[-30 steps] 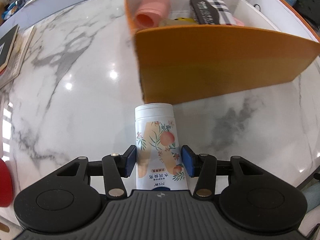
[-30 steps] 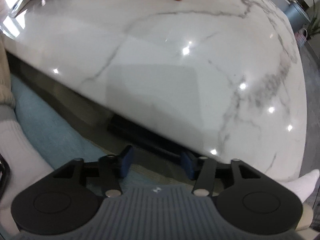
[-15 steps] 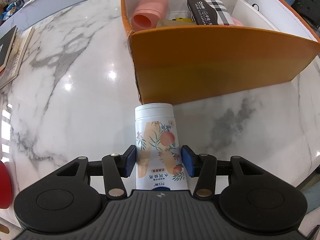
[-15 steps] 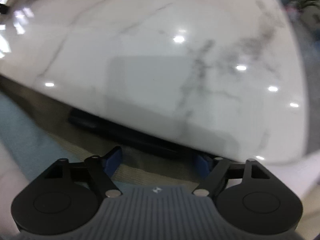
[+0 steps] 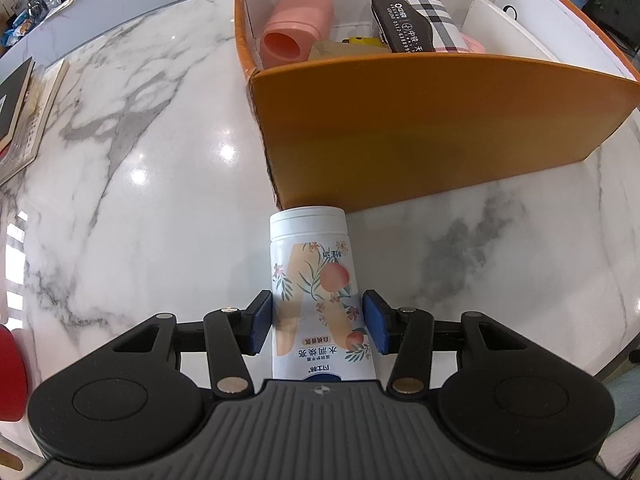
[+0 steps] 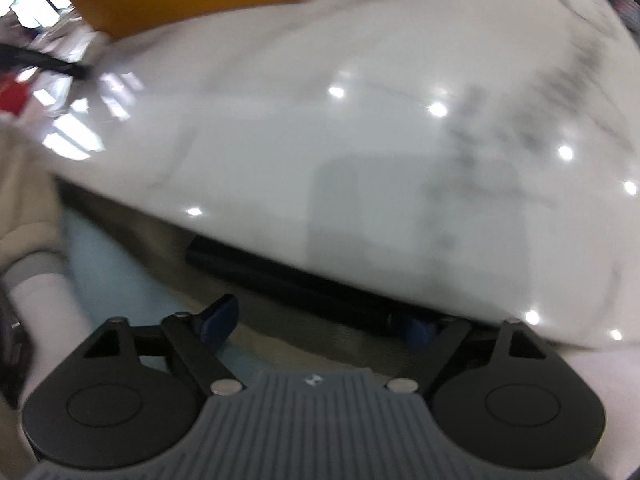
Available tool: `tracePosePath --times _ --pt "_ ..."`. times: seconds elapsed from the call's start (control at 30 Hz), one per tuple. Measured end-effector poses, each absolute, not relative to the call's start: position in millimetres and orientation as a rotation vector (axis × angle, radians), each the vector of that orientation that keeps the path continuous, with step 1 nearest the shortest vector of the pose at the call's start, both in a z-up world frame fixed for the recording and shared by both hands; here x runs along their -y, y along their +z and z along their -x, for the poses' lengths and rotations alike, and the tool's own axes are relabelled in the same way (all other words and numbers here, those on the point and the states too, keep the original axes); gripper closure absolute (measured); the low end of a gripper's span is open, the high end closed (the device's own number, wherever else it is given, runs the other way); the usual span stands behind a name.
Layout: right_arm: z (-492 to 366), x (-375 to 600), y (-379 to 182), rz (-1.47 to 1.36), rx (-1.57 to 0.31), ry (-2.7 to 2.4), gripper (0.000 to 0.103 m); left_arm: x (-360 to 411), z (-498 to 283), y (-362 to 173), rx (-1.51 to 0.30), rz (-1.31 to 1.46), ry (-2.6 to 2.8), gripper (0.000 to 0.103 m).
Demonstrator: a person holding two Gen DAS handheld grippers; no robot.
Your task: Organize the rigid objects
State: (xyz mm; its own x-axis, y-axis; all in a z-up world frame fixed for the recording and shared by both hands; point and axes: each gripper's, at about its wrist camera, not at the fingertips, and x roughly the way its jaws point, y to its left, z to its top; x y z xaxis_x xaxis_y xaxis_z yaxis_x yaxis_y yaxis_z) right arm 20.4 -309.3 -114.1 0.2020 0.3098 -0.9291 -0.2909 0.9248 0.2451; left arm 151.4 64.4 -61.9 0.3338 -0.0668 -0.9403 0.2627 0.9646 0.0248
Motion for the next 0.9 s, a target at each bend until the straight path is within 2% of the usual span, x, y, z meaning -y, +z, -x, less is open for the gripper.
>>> tracePosePath --times 0.1,0.37,0.5,0.57,0.6,0.63,0.67,0.7,0.8,0.9 --pt "-20 299 -113 -0.012 -1.283 0.503 0.051 -65 -151 -62 -1.212 -0.188 -0.218 0.047" --pt "-20 274 -104 0.025 -1.292 0.58 0.052 -63 -149 -60 -1.208 -0.201 -0.219 0.047" --pt "-17 252 -90 -0.01 -1.302 0.612 0.062 -62 -148 -60 -1.208 -0.2 -0.219 0.047" --pt "-16 250 -88 -0.02 -1.299 0.609 0.062 -62 -149 -60 -1.208 -0.201 -0.219 0.047" --pt "-16 249 -83 -0.009 -1.298 0.597 0.062 -62 -149 -60 -1.208 -0.202 -0.219 0.047" --pt "-18 240 -85 0.002 -1.293 0.57 0.058 -62 -149 -60 -1.21 -0.206 -0.219 0.047" --pt "-21 231 -87 0.015 -1.297 0.532 0.052 -60 -149 -59 -1.21 -0.214 -0.218 0.047" --pt "-22 229 -87 0.024 -1.307 0.485 0.041 -59 -149 -59 -1.208 -0.224 -0.218 0.046" --pt "-28 227 -91 -0.029 -1.323 0.424 0.033 -59 -149 -60 -1.209 -0.217 -0.209 0.04" --pt "-34 224 -96 -0.109 -1.335 0.382 0.025 -62 -151 -60 -1.217 -0.187 -0.204 0.038"
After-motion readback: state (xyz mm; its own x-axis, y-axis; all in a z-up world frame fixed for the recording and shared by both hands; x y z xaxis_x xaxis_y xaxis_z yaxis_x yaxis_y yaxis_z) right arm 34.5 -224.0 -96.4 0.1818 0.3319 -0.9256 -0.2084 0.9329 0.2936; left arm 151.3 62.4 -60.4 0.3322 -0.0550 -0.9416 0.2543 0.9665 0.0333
